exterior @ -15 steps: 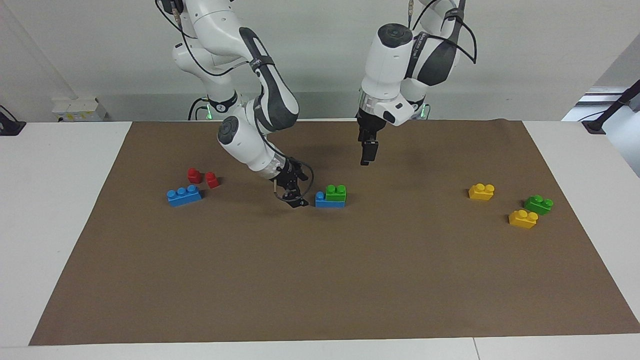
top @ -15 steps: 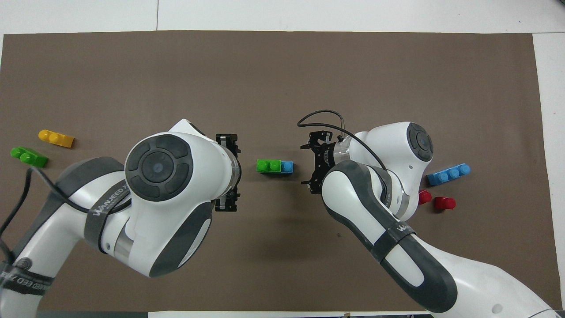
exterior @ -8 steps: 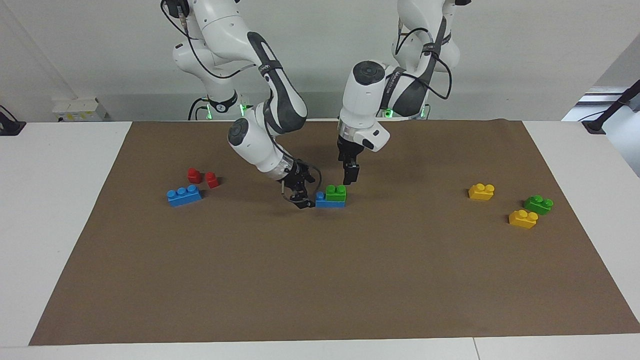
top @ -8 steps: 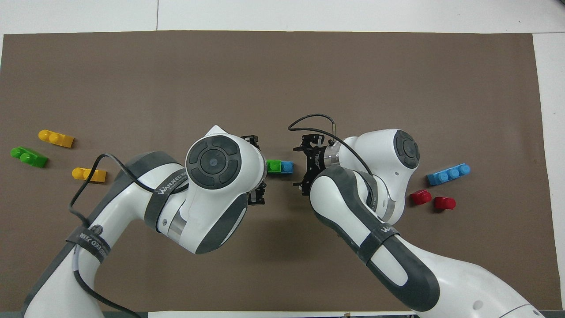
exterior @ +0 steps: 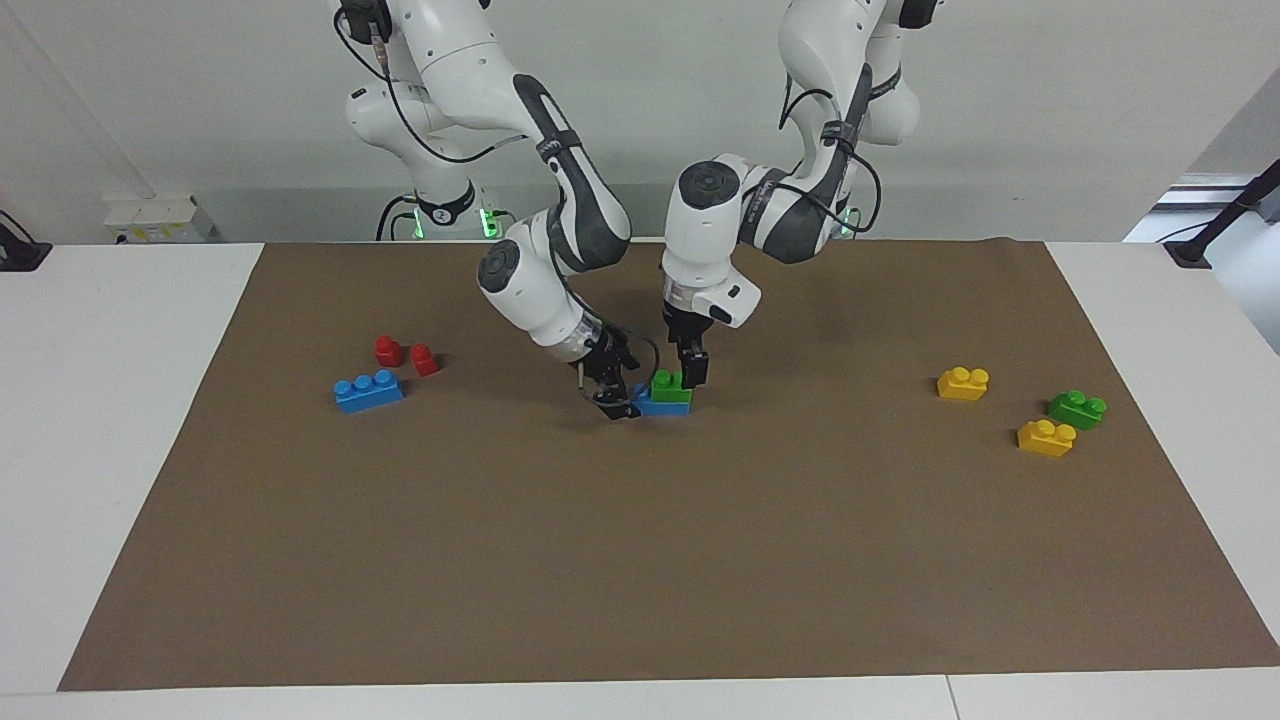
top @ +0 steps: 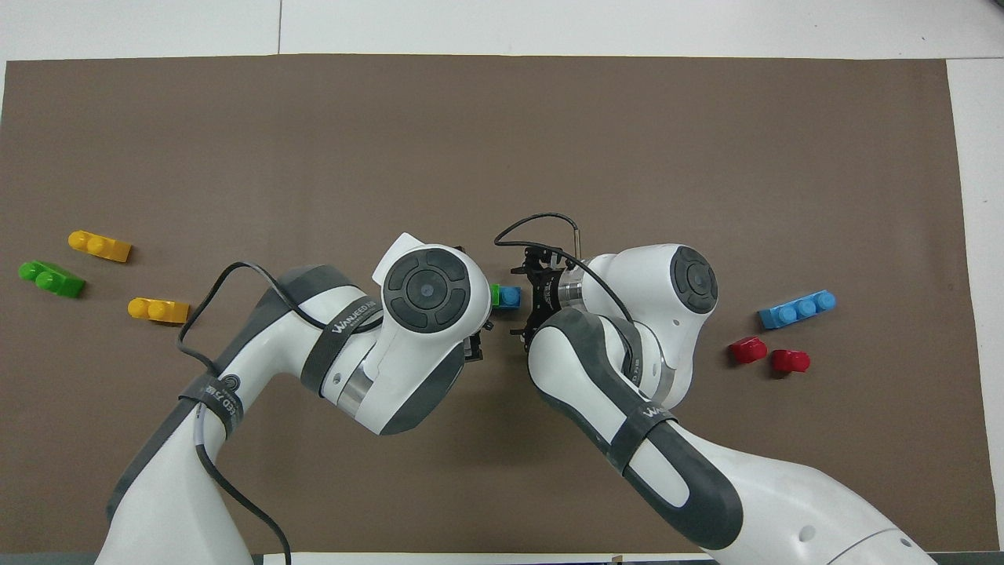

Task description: Remove green block with left arm and hold with right

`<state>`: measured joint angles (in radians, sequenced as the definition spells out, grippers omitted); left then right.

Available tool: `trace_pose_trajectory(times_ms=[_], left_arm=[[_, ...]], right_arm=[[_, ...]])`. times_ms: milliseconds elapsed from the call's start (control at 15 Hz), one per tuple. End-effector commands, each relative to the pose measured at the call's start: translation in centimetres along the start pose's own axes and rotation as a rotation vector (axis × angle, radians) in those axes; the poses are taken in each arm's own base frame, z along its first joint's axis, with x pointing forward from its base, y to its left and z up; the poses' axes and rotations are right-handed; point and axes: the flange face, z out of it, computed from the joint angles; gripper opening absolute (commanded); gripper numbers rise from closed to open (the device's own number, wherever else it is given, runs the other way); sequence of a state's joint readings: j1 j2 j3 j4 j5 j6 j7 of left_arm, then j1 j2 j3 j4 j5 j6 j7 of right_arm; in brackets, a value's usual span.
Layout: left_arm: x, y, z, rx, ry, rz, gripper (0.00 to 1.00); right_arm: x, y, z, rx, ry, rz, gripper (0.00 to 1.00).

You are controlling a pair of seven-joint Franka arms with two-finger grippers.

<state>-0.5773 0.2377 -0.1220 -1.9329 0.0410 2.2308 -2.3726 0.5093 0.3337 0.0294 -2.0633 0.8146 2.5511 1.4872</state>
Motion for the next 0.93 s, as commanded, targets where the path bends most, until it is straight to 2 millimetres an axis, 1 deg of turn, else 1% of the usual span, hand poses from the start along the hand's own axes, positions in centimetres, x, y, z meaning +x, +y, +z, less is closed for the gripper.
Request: trace_pose_trajectory(times_ms=[0,67,133,200,267,333,467,867], left_arm=[[-0.2,0.3,0.3,-0.026,0.003,-0.016,1.00],[-0.1,0.5,0.5,-0.030,0.003,-0.016,1.00],[0.0,0.6,1.0,-0.026,0.007,-0.017,1.00],[0.0,0.6,1.1,-0.026,0.008,-0.018,1.00],[-0.1,0.6,1.6,-0.025,0.007,-0.017,1.00],[-0.1,0.7,1.9,-0.027,0.003,-0.019,1.00],[0.0,1.0,1.9,-0.037,-0.006,-0.027,1.00],[0.1,1.2,2.2,-0.046,-0.002,-0.024,1.00]], right_arm=[[0.3,-0.1,0.5,0.032,-0.008,0.017,0.94],[0.3,-0.1,0.4,0.034,-0.011,0.022,0.85],[0.4,-0.1,0.5,0.035,-0.010,0.024,0.67],[0.5,-0.2,0.4,0.037,-0.010,0.025,0.46],[0.4,-0.2,0.5,0.035,-0.011,0.024,0.20],[0.5,-0.2,0.4,0.036,-0.010,0.021,0.00],[0.5,-0.1,0.5,0.032,-0.009,-0.024,0.00],[0.5,-0.1,0.5,0.033,-0.008,-0.028,0.00]])
